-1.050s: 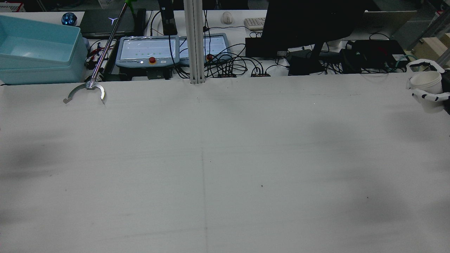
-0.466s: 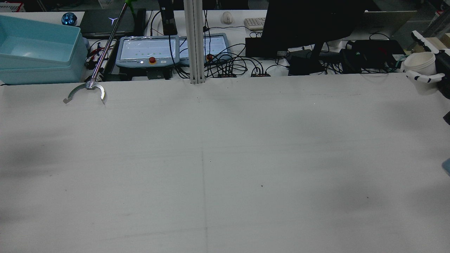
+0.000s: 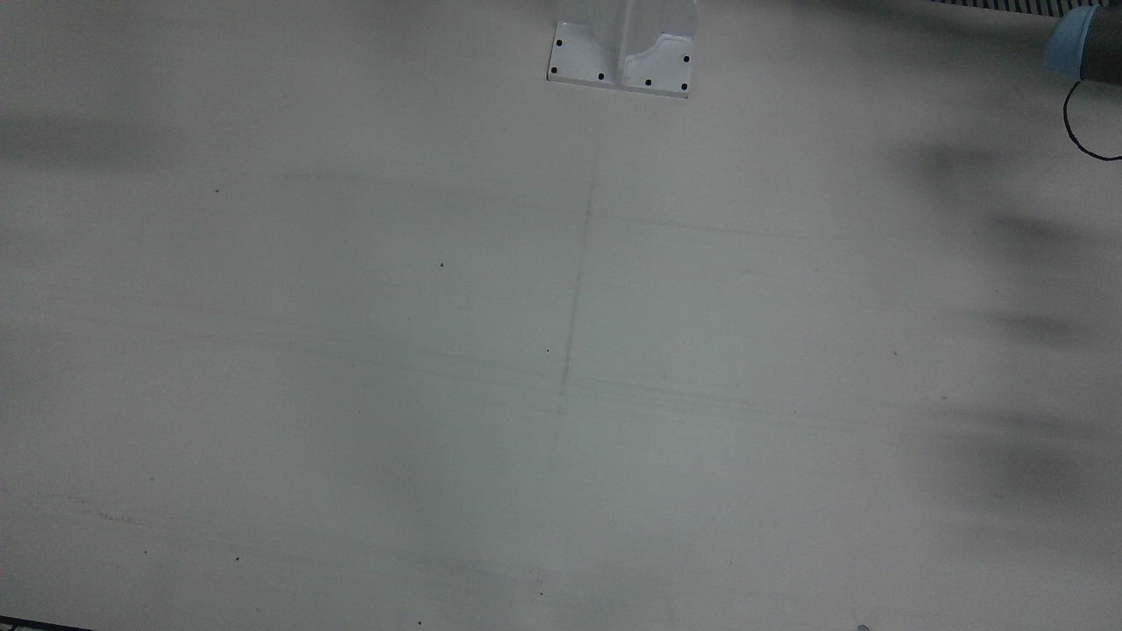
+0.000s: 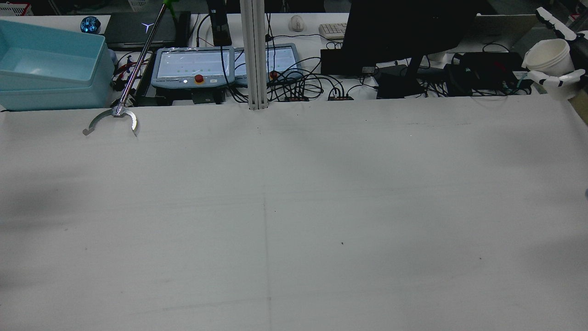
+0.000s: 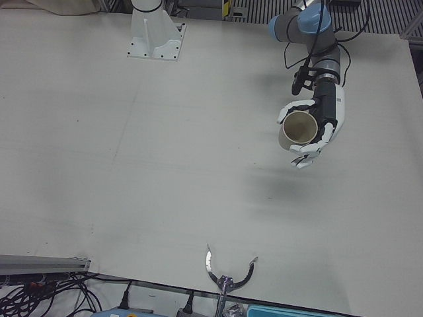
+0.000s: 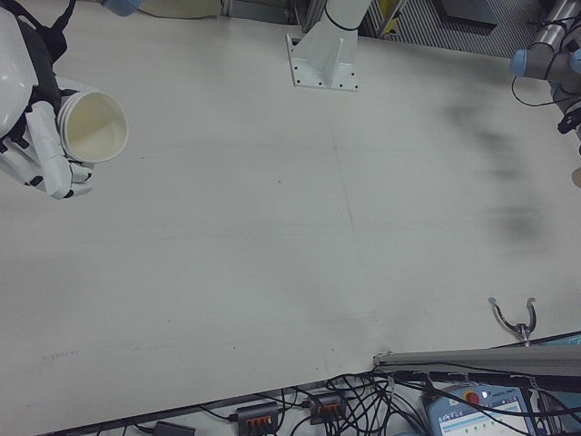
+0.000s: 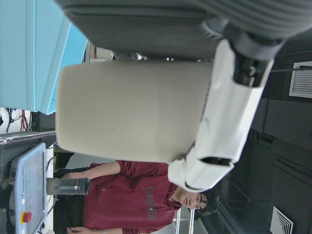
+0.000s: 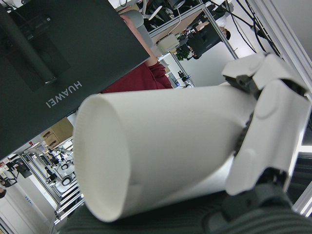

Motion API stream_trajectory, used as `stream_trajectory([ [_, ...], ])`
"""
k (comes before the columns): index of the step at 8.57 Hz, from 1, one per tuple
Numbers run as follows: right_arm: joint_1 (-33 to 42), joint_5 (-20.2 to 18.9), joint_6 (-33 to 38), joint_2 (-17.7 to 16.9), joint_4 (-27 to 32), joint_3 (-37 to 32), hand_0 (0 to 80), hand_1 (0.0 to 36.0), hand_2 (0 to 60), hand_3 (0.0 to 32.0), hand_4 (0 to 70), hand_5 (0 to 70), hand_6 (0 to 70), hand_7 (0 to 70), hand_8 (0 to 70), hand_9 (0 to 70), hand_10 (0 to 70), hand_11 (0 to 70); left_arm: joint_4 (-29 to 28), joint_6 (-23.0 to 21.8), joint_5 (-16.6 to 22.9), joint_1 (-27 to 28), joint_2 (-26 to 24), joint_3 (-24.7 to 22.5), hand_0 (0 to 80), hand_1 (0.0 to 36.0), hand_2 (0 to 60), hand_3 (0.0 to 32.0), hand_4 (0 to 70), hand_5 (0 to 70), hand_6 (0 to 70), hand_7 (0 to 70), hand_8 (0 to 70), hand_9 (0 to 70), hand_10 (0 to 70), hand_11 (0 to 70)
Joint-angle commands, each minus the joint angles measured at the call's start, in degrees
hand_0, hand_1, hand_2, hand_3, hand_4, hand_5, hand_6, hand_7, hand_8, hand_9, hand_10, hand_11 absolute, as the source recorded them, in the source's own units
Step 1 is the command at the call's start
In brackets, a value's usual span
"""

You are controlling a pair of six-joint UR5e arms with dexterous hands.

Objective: Pour water
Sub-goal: 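Lift the white cup with the right hand and raise it high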

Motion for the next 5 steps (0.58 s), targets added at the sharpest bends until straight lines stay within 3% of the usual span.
stream_trajectory([
  [1, -3.3, 3.8, -3.0, 0.2, -1.2, 4.7, 55.0, 35.6, 60.0, 0.0, 0.0, 2.3, 46.0, 53.3, 32.4, 43.9, 54.6, 70.0, -1.3, 0.0, 1.9, 0.0, 0.3, 1.1, 80.0, 36.0, 60.0, 0.0, 16.1, 25.4, 20.8, 42.5, 13.3, 22.1, 13.6, 24.6],
  [4, -13.2, 13.0, -3.1, 2.0, -3.8, 8.3, 56.0, 35.2, 60.0, 0.0, 0.0, 2.5, 47.7, 55.0, 32.5, 44.0, 53.6, 70.0, -1.3, 0.9, 3.3, 1.4, 0.4, 1.1, 80.0, 36.0, 60.0, 0.0, 15.8, 25.3, 20.5, 42.0, 13.3, 22.0, 13.6, 24.7],
  [5, -16.0, 15.2, -3.1, 2.8, -3.8, 8.3, 55.7, 34.9, 60.0, 0.0, 0.0, 2.6, 48.4, 55.0, 32.7, 44.0, 53.5, 70.0, -1.2, 2.7, 5.7, 1.3, -0.2, 0.7, 80.0, 36.0, 60.0, 0.0, 16.4, 25.6, 20.8, 42.4, 13.3, 22.0, 13.5, 24.5],
])
